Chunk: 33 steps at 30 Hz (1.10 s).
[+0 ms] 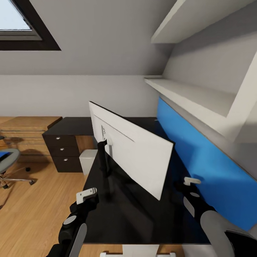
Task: In the bedroom, organize the workspace by keeping the computer under the desk, ensuring the monitor is on the desk, placing the keyboard on the desk next to the monitor, placing the mouse on the desk next to the keyboard, moving the folder from the swivel chair onto the desk next to the mouse, stacking the notebook on top of the folder with the pen on top of the notebook, and positioning the swivel chair next to the desk.
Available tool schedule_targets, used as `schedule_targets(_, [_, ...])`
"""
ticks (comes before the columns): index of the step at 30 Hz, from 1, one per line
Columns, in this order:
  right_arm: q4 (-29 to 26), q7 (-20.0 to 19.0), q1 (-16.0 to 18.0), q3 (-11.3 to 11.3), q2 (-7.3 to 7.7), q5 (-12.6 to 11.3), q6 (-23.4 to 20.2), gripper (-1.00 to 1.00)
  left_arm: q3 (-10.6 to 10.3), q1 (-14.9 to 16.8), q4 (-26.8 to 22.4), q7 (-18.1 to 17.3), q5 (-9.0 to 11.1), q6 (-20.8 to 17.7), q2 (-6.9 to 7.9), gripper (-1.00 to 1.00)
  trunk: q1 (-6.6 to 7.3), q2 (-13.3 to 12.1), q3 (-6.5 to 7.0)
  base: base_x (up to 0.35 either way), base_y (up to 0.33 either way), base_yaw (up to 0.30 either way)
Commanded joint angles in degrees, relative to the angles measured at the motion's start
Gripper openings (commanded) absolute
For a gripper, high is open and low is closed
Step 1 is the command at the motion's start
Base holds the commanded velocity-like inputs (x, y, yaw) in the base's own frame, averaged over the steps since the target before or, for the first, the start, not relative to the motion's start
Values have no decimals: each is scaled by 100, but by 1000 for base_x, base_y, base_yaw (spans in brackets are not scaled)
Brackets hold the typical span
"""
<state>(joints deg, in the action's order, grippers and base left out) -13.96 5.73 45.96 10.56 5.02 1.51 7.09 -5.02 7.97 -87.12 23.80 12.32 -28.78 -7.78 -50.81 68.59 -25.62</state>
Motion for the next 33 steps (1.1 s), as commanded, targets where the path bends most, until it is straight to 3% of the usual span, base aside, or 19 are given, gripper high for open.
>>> schedule_targets(1, [7, 7, 7, 16, -1, 16, 21, 100, -8, 7, -7, 55, 60, -14, 2, 100, -23, 46, -25, 0, 0, 0])
schedule_targets(15, [7, 8, 7, 7, -1, 16, 21, 100, -11, 4, 2, 55, 60, -14, -5, 100, -330, 607, -276, 0, 0, 0])
schedule_targets(33, [10, 14, 7, 16, -1, 16, 19, 100, -8, 4, 13, 55, 60, -23, 21, 100, -330, 607, -276, 0, 0, 0])
